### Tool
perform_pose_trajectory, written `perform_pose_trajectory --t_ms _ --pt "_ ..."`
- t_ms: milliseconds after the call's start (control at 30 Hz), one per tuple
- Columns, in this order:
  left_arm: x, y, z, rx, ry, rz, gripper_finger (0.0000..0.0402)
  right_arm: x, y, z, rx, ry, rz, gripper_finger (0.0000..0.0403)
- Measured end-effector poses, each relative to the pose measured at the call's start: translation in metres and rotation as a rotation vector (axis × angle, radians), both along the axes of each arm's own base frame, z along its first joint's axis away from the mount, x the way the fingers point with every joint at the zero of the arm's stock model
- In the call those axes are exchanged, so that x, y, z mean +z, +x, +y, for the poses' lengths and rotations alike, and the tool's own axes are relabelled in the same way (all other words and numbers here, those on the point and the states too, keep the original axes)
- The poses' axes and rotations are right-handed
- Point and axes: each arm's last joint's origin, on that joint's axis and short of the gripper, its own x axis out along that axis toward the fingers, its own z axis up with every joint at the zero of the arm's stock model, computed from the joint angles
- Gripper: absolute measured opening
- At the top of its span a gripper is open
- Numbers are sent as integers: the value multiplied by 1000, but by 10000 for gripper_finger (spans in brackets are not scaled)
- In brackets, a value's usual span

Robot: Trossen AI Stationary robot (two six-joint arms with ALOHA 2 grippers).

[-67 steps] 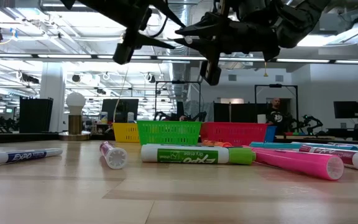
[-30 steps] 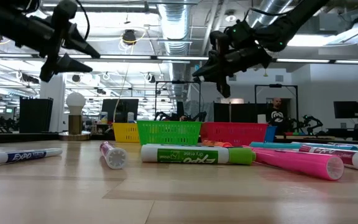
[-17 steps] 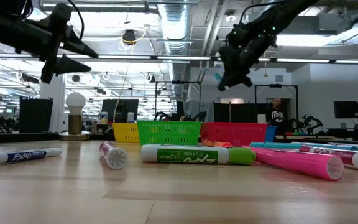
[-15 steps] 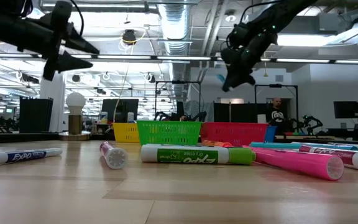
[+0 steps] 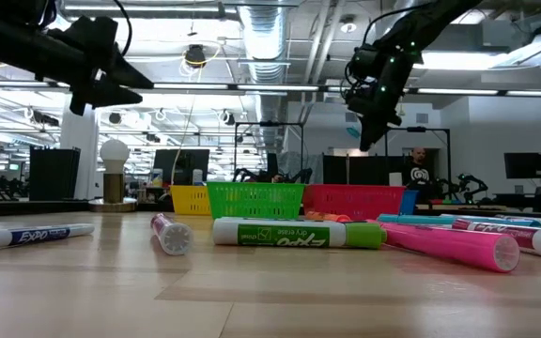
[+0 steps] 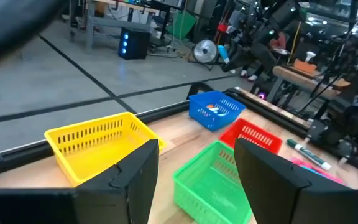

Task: Pick & Place Markers
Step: Put the small blue highlighter pen into the blue bin

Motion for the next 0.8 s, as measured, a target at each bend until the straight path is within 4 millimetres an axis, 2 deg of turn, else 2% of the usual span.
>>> perform_pose_trajectory --t_ms 300,500,800 --pt "-2 2 1 8 -12 9 209 -33 8 -3 52 85 153 41" --pt "-2 2 1 8 -12 9 209 -56 17 -3 137 88 286 27" --pt "-2 2 1 8 -13 8 209 -77 23 -1 229 97 418 48"
